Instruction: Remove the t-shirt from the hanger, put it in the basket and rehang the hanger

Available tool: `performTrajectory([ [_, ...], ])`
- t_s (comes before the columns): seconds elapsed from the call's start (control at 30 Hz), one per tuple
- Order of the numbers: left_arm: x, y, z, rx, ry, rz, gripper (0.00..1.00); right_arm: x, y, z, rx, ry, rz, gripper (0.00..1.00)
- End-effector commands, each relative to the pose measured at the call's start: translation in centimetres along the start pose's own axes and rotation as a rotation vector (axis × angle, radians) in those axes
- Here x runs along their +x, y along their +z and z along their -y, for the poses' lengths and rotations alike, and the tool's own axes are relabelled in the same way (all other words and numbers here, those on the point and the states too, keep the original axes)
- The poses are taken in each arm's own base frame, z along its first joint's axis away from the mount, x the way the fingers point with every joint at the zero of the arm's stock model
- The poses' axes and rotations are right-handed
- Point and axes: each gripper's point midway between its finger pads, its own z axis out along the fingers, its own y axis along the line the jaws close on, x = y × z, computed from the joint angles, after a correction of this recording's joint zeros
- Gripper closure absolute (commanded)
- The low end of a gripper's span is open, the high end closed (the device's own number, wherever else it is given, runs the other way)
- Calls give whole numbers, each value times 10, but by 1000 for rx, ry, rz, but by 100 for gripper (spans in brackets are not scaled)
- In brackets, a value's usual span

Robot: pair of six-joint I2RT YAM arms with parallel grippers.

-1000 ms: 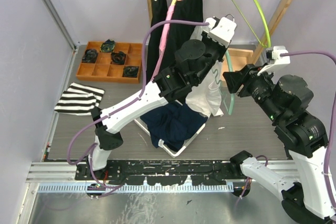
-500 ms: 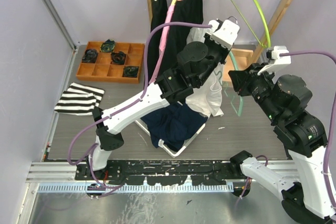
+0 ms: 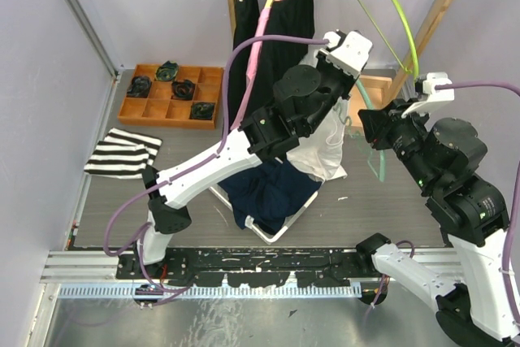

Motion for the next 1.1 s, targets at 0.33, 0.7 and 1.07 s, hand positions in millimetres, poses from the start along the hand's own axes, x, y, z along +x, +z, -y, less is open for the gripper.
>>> performTrajectory([
  [0.33, -53, -57, -29, 60, -55, 104, 47, -44, -15, -2, -11, 14, 176, 99],
  [0.7, -1, -81, -23, 207, -90, 40, 39, -60, -41, -14, -109, -18, 250, 99],
  [1.07, 35, -54, 4, 328, -146, -14, 36, -66, -55, -16, -134, -14, 279, 99],
])
